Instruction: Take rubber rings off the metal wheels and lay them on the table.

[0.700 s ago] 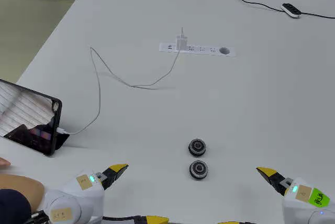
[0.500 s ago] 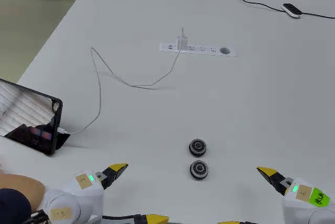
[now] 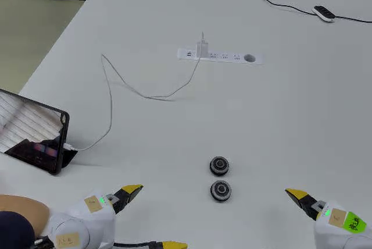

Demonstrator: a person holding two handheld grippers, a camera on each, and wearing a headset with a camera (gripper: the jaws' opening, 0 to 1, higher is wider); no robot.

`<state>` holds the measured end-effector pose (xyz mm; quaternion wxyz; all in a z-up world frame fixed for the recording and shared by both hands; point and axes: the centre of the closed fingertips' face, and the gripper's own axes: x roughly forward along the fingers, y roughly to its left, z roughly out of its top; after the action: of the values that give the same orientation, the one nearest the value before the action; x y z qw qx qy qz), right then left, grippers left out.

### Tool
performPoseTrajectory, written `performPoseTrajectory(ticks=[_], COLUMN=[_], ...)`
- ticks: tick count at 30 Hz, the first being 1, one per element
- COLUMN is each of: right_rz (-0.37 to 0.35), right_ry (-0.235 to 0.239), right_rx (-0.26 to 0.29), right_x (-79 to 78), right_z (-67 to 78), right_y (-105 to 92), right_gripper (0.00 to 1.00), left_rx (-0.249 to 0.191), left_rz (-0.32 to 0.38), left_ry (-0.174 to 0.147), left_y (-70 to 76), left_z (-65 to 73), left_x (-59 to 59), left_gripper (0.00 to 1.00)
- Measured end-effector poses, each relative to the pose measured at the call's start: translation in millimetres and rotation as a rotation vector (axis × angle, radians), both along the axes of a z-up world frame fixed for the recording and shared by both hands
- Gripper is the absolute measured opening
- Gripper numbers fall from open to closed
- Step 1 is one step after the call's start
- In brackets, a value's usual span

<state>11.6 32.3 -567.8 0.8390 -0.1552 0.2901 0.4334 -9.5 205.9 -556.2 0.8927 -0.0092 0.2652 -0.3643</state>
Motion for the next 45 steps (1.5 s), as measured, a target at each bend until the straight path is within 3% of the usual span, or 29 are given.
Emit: performPoseTrajectory(ticks=[24,45], right_rz=[0.021,0.048], right_ry=[0.011,0.028], right_rx=[0.004,0.017], right_x=[3.9,17.0], right_z=[-5.3,-12.0], right_y=[6.0,22.6], right_gripper=[0.92,0.89], left_rx=[0.008,0.021], left_rz=[-0.014,-0.045], left_ry=[0.018,0.027], left_y=[-3.6,-11.9], left_z=[-2.3,-5.5], left_x=[3.6,20.6], left_gripper=[0.89,0.85])
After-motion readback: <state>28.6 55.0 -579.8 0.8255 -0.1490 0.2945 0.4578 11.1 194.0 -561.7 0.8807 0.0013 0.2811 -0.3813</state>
